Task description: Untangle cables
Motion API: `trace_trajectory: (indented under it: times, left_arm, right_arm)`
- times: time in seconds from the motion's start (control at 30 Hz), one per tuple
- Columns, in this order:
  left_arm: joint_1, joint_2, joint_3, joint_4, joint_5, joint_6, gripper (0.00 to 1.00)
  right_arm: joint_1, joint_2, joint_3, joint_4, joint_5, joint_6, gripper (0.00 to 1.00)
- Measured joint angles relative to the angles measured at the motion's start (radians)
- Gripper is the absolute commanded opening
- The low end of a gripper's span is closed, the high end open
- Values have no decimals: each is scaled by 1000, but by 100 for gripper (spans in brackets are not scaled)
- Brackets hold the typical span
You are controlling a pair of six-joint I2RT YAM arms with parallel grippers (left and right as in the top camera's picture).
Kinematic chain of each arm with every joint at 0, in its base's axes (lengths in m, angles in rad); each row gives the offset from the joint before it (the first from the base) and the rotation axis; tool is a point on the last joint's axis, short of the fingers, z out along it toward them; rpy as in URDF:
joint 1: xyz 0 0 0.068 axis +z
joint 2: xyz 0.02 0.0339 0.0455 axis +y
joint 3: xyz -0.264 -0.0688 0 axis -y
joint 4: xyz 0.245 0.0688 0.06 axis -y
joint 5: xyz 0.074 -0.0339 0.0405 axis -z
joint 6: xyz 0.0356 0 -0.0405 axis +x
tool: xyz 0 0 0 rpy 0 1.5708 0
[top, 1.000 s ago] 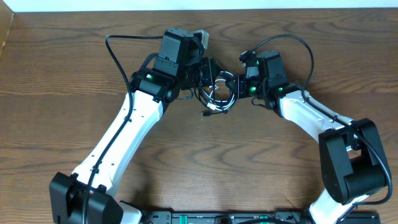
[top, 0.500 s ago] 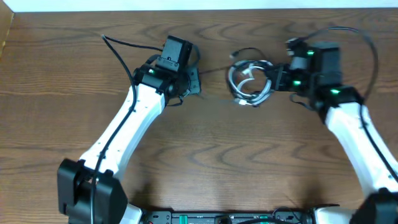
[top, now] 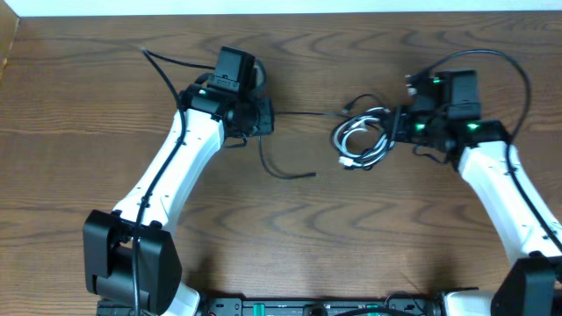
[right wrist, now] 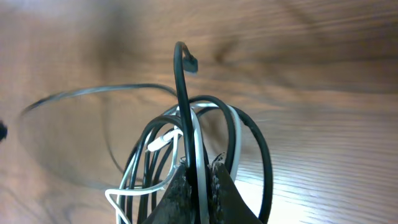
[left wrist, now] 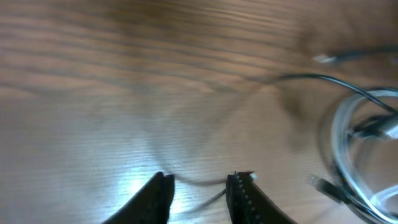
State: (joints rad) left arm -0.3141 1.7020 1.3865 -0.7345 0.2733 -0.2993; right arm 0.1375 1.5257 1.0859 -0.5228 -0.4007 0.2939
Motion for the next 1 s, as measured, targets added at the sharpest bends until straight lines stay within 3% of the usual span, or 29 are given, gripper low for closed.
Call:
trace_trajectory:
  times: [0.1,0.2,0.33,0.57,0.7,1.0]
  left_arm:
    - [-9,0,0,12,35,14,63]
    - [-8,0,0,41,81,17,63]
    - [-8,0,0,97,172,17,63]
    - [-13,8,0,109,219,17,63]
    - [-61,63,0,151,223,17,62]
    - [-202,265,0,206,230,-15,54]
  right_arm:
    - [45,12,0,4,-12,-34,13]
    - [61,12,0,34,-35,-58,40]
    - [69,12,0,43,-45,-55,55]
    - [51,12,0,-16,113,95,60]
    - [-28,12,0,-32,163,143,63]
    - [-114,12,0,-80,181,131,63]
